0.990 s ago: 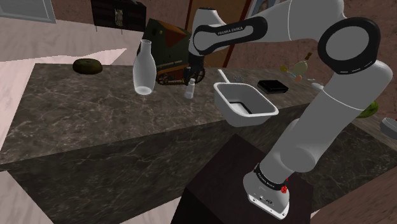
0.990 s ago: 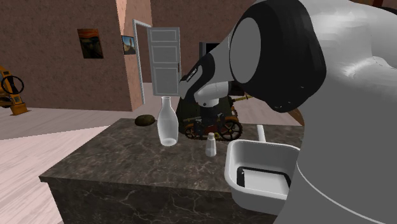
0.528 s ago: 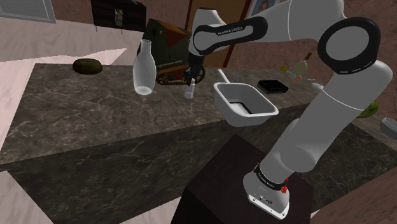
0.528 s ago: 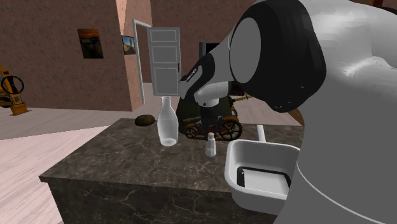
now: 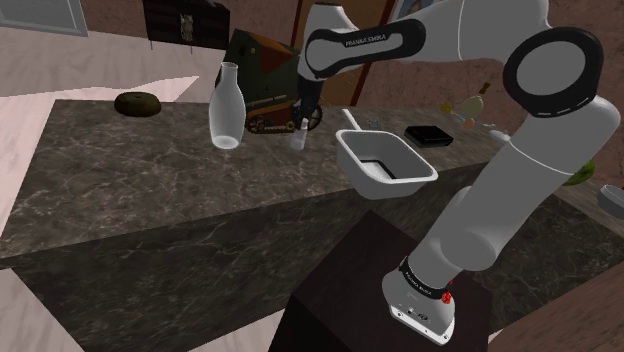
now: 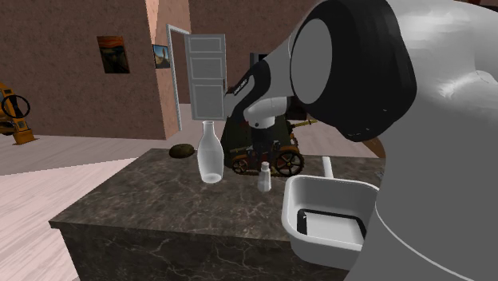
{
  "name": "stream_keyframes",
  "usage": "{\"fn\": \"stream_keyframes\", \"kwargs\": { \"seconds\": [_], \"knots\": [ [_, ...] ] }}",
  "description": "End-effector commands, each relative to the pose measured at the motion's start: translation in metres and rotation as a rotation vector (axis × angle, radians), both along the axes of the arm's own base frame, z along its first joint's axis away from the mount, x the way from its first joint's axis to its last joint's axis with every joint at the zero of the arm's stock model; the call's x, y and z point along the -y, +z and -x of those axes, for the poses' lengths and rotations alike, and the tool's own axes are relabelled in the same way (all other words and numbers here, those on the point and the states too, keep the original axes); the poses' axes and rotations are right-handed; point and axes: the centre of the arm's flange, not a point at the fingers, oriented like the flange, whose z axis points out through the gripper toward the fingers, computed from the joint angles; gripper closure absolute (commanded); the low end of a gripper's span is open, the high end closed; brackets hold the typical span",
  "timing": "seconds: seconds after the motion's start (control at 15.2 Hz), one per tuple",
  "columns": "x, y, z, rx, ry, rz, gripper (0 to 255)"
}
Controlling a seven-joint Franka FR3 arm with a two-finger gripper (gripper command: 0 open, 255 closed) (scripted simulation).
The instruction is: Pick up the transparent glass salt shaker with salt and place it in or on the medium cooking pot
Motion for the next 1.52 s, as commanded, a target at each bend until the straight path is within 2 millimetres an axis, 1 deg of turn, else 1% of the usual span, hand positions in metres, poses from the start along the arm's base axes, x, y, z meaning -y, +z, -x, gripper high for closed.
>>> {"fn": "stream_keyframes", "kwargs": {
  "seconds": [0.0, 1.45],
  "knots": [
    [0.0, 0.011, 0.0, 0.0, 0.0, 0.0, 255],
    [0.0, 0.128, 0.0, 0.0, 0.0, 0.0, 255]
  ]
}}
